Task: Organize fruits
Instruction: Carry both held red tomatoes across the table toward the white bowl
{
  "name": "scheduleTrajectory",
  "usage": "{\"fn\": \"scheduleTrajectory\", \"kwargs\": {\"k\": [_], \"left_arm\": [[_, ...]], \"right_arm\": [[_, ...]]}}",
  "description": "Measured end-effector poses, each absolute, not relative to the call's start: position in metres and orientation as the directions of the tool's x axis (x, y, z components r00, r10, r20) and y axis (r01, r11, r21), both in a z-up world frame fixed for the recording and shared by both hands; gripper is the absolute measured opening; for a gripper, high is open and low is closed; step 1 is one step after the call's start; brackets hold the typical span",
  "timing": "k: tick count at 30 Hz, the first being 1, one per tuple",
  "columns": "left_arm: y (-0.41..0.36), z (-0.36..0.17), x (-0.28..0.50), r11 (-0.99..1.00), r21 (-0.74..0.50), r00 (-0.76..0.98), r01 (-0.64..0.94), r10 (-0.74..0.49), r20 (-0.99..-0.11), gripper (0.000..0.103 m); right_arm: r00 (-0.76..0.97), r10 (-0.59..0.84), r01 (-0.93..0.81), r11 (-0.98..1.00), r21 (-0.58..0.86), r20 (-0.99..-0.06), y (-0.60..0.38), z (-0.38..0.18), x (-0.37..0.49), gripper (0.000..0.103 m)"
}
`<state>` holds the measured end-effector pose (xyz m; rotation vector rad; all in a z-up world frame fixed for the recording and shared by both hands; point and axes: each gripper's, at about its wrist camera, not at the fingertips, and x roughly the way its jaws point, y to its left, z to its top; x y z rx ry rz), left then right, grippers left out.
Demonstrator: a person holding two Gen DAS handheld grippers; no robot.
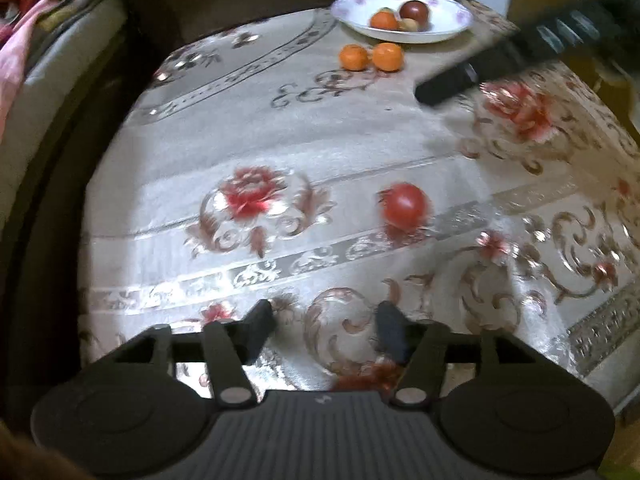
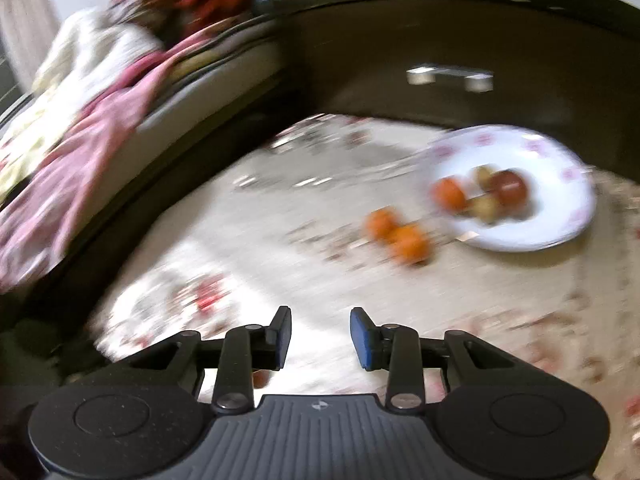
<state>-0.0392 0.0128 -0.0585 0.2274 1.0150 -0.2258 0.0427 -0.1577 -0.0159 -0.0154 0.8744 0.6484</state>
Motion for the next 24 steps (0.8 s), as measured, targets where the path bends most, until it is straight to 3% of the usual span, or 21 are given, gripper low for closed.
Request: {"fn": "scheduleTrajectory", "kwargs": {"k": [3,5,12,17,24], "left_arm": [[0.019,-0.057,-0.035,0.963,0.037,0.496,0.268,-0.104,-0.862,0.067],[0.024,-0.055,-0.028,0.974,0.015,0.503,0.225,-0.103,-0.858,0.055],[0.048,-0.037,-0.026,0.988,-0.107,0.546,0.110,-0.150,-0.824,0.053],[0.040,-0.007,-0.049,0.977,-0.093,0.579,0.194,-0.191,-0.793,0.053],[0.026,0.006,-0.093,0.943,0.025,0.473,0.332,-0.144,-0.869,0.053]], "right_arm": [[0.449,0.534,-0.576,0.786,0.225,-0.716,-0.138,-0.011,0.026,0.028],[0.445,0.547,-0.576,0.781,0.242,-0.708,-0.136,-0.006,0.018,0.028],[0.421,0.556,-0.565,0.779,0.272,-0.717,-0.142,-0.001,-0.020,0.031],[0.344,0.564,-0.688,0.696,0.207,-0.751,-0.120,-0.012,-0.069,0.032],[0.304,0.553,-0.706,0.678,0.207,-0.775,-0.111,-0.021,-0.070,0.032]]}}
